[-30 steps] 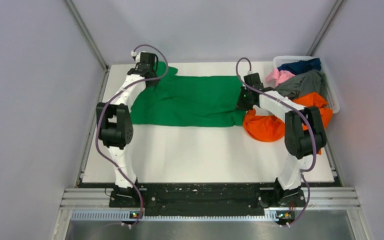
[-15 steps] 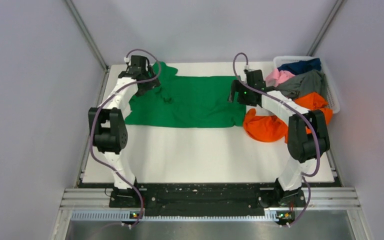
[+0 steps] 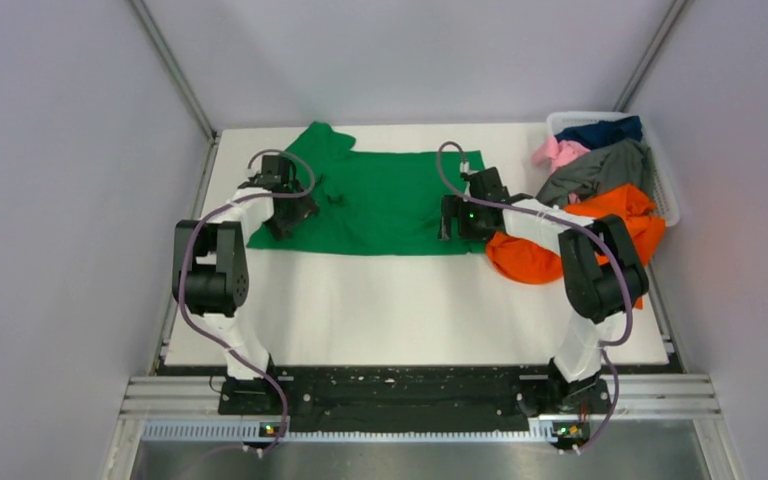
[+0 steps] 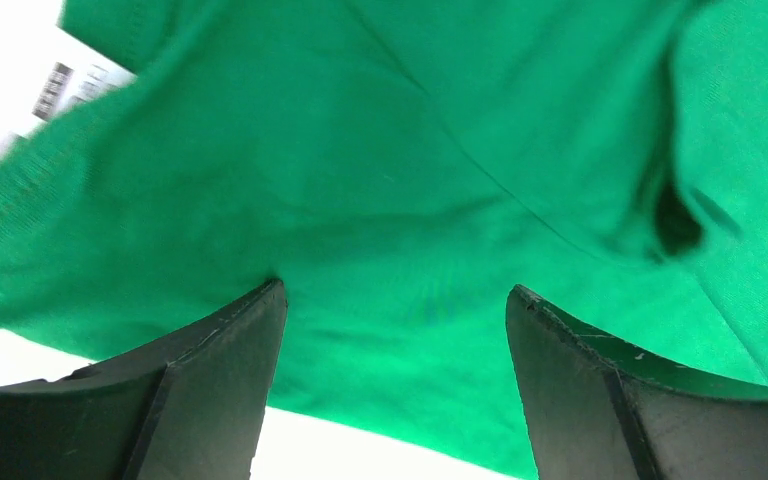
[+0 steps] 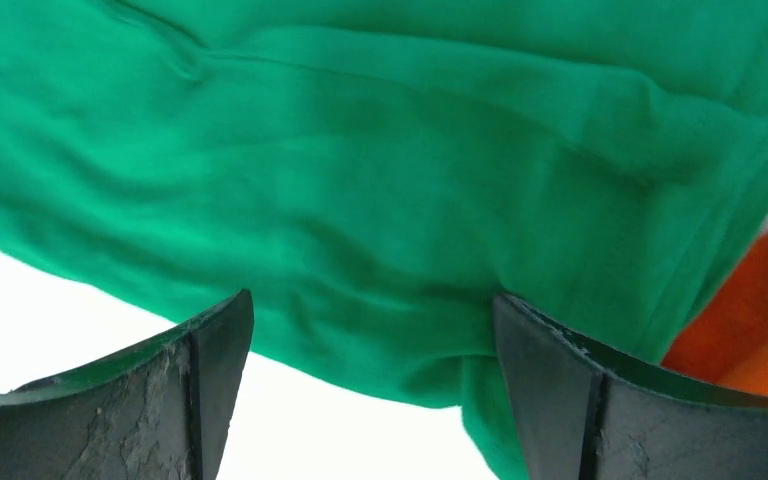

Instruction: Fold and stack the t-shirts

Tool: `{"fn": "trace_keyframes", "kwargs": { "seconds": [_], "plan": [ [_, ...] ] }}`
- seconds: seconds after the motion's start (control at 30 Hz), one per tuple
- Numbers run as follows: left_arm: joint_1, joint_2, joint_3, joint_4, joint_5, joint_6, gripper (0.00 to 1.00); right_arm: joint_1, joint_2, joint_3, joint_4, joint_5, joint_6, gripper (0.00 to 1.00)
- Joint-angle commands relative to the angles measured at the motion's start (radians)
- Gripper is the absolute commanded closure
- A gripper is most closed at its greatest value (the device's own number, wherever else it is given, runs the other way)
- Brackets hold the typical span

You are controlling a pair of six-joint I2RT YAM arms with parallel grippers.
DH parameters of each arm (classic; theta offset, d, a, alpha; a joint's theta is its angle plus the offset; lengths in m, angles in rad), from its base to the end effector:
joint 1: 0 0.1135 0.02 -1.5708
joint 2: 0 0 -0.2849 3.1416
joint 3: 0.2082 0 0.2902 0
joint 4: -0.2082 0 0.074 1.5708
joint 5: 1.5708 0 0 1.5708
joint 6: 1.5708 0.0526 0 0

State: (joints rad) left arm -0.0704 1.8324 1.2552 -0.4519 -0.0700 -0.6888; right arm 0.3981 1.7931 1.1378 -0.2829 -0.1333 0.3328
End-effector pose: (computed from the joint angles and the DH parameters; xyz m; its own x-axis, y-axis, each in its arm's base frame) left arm 0.4288 -0.0265 0.1757 -0.6816 -0.5876 -0.4361 -0.5169 0.8085 -0.2815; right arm 0.3836 0.1689 0.1642 -0.8518 -0.0070 -0.5238 -0.1887 0.9368 0.2945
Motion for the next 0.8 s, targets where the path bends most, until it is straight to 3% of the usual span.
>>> {"fn": "trace_keyframes", "kwargs": {
  "seconds": [0.0,0.23,0.43,0.77],
  "plan": [
    [0.086,0.038,-0.033,0.089,0.037,-0.064,0.15,-0.061,0.028,-0.042,0.035,0.020,0.028,0.11],
    [0.143,0.052,-0.049,0.052,0.038,-0.072,0.16,-0.107,-0.011,-0.120,0.076,-0.005,0.022,0.10],
    [0.146,-0.016,-0.127,0.014,0.034,-0.077,0.16,-0.042,-0.032,-0.163,0.076,-0.052,0.020,0.10],
    [0.147,-0.397,-0.482,-0.072,-0.070,-0.121,0.16,0.021,-0.292,-0.423,0.032,-0.033,0.075,0.10]
  ]
}}
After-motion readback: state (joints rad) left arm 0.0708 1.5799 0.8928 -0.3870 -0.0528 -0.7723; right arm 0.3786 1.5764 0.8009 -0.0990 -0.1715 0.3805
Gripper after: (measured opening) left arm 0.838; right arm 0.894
